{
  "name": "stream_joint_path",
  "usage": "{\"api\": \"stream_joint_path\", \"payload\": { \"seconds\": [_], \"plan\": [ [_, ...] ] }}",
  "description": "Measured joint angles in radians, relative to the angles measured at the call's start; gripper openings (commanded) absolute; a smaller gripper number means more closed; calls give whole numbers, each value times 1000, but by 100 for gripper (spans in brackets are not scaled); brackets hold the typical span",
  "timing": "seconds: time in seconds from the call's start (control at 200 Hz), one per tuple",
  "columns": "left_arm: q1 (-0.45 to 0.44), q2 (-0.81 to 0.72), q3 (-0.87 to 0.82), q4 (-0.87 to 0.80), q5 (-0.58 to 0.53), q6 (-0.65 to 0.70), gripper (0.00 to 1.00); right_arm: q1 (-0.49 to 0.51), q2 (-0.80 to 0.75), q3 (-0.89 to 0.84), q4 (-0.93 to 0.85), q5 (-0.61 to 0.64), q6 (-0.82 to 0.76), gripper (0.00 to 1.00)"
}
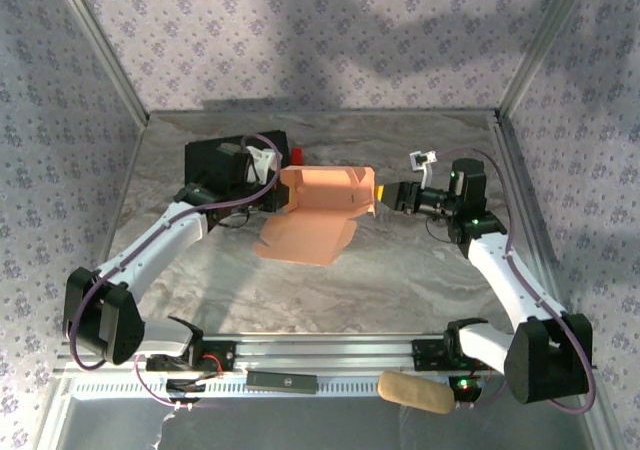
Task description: Fold the paper box
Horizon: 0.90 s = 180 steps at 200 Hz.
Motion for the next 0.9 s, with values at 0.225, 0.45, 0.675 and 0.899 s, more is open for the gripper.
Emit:
{"api": "stream_joint_path", "payload": {
  "seconds": [0.225,0.45,0.675,0.899],
  "plan": [
    [13,3,11,-10,2,0,0,40,-13,0,0,-7,-8,37],
    [18,8,11,-19,3,0,0,87,4,17,-8,3,-17,37],
    [29,8,11,-23,-10,0,0,124,39,58,-29,32,-32,37],
    [26,8,11,-22,-6,-1,0,152,47,75,-52,35,-51,38]
  ]
}}
